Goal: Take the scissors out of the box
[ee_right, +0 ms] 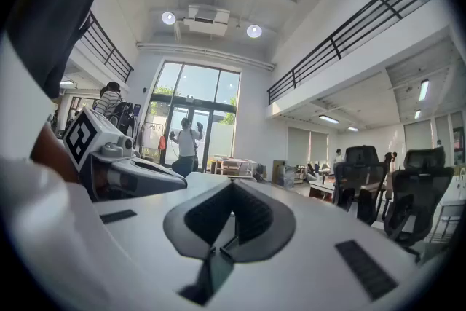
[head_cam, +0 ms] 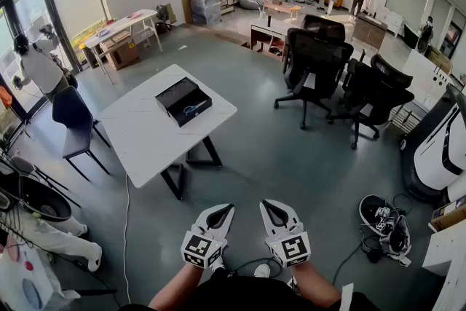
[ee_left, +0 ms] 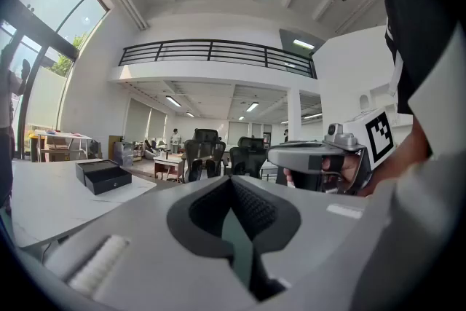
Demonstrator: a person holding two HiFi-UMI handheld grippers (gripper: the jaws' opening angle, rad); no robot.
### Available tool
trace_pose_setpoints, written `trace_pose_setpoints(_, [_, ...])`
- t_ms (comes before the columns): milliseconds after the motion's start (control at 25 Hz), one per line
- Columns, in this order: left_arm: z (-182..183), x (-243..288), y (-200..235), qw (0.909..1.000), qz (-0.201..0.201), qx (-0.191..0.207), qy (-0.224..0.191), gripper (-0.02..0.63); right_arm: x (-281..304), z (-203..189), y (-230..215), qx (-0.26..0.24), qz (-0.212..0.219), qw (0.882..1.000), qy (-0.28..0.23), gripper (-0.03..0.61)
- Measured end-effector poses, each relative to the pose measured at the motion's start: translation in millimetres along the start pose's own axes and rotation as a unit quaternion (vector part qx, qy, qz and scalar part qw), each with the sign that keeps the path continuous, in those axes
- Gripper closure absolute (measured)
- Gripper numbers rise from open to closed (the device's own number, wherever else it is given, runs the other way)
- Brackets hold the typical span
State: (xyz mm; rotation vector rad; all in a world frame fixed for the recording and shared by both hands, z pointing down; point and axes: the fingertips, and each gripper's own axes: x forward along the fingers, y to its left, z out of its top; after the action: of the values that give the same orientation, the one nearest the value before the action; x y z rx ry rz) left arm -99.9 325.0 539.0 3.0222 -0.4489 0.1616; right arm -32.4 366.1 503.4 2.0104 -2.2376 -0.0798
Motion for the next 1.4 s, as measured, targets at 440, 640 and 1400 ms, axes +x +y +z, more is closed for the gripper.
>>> trace_pose_setpoints(440, [6.8,-7.6,11.9,0.9999,-0.008,0.008,-0.003,0.604,12.1,8.4,7.9,-0.011,-0.003,1.0,-0.001,0.572])
trace_pose_setpoints(640, [11.2,-11.4,38.8,0.9999,-0.008,0.007,-0.011,0.604,30.7,19.9,5.8,0.012,-0.014,1.0,-0.024,0.571])
trace_pose_setpoints(1400, [11.1,-46.0,128.9,0.9992,-0.021,-0.02,-0.029,0.606,95.3,17.9,45.7,0.058,-0.048,0.997,-0.013,0.572])
